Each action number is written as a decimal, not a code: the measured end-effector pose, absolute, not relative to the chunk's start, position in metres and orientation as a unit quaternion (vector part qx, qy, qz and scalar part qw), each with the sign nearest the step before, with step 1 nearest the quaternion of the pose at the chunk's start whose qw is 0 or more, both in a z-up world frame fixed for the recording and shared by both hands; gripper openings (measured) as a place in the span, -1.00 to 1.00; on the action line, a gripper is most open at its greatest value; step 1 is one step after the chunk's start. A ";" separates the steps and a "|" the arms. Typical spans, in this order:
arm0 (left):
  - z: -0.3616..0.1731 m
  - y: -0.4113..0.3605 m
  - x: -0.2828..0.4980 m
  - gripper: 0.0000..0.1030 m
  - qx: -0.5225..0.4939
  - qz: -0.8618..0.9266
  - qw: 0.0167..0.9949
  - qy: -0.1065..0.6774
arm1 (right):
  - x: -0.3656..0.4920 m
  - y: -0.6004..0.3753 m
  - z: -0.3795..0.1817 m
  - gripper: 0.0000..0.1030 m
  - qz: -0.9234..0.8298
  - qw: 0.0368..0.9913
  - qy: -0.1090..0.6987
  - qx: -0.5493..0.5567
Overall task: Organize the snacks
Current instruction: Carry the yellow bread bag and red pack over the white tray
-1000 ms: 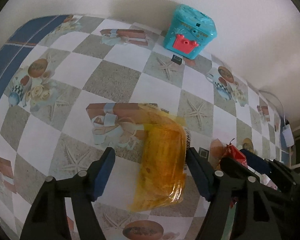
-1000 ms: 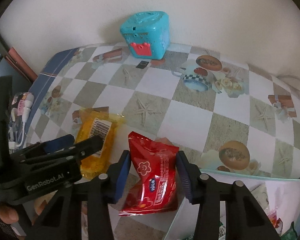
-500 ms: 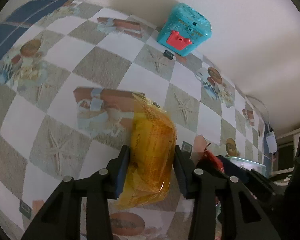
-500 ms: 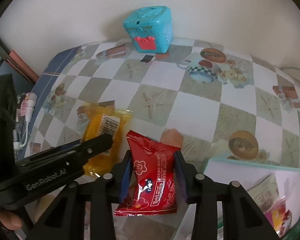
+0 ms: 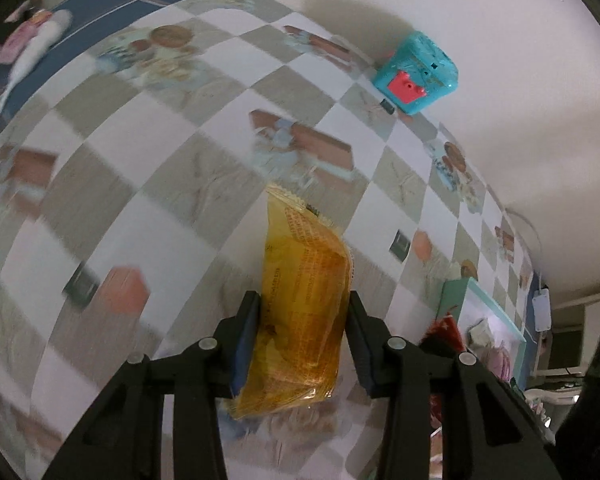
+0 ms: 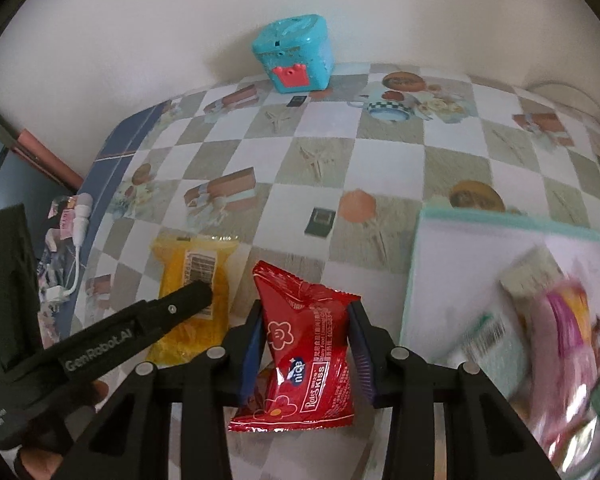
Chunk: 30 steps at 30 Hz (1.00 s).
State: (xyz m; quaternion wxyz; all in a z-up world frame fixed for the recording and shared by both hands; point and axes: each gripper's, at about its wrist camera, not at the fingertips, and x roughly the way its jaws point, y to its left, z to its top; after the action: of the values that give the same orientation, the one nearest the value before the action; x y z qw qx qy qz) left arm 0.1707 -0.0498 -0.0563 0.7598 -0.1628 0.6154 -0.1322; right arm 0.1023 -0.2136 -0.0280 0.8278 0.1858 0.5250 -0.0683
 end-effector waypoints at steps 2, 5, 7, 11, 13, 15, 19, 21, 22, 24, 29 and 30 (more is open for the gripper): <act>-0.050 -0.046 0.159 -0.15 -0.164 -0.124 0.762 0.615 | 0.091 -0.210 -0.023 -0.18 -0.072 0.828 0.522 0.194; -0.040 -0.041 0.143 -0.15 -0.171 -0.115 0.768 0.606 | 0.073 -0.204 -0.013 -0.18 -0.086 0.835 0.512 0.184; -0.033 -0.039 0.131 -0.15 -0.174 -0.109 0.773 0.601 | 0.059 -0.200 -0.005 -0.18 -0.097 0.840 0.503 0.182; -0.020 -0.037 0.109 -0.15 -0.179 -0.105 0.781 0.589 | 0.033 -0.196 0.008 -0.18 -0.122 0.849 0.483 0.177; -0.014 -0.039 0.100 -0.15 -0.175 -0.104 0.786 0.584 | 0.023 -0.197 0.013 -0.18 -0.128 0.851 0.475 0.183; -0.006 -0.041 0.093 -0.15 -0.173 -0.105 0.790 0.578 | 0.012 -0.202 0.019 -0.18 -0.136 0.853 0.464 0.197; 0.012 -0.060 0.079 -0.15 -0.163 -0.128 0.800 0.563 | -0.009 -0.222 0.031 -0.18 -0.166 0.856 0.443 0.209; 0.019 -0.075 0.072 -0.15 -0.159 -0.145 0.803 0.556 | -0.018 -0.236 0.037 -0.17 -0.180 0.854 0.434 0.224; 0.022 -0.084 0.069 -0.15 -0.156 -0.156 0.804 0.553 | -0.024 -0.245 0.039 -0.17 -0.187 0.854 0.427 0.232; 0.027 -0.099 0.063 -0.15 -0.143 -0.178 0.806 0.546 | -0.035 -0.266 0.043 -0.17 -0.205 0.851 0.414 0.249; 0.035 -0.140 0.052 -0.15 -0.108 -0.241 0.803 0.534 | -0.058 -0.312 0.037 -0.17 -0.261 0.827 0.409 0.282; 0.036 -0.146 0.049 -0.15 -0.103 -0.254 0.801 0.532 | -0.064 -0.323 0.034 -0.17 -0.277 0.818 0.412 0.291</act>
State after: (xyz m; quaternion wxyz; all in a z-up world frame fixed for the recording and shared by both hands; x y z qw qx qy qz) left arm 0.0487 -0.1455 0.0356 0.8008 -0.1033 0.5323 -0.2543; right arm -0.0645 -0.3232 0.0342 0.8180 0.2910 0.4115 -0.2772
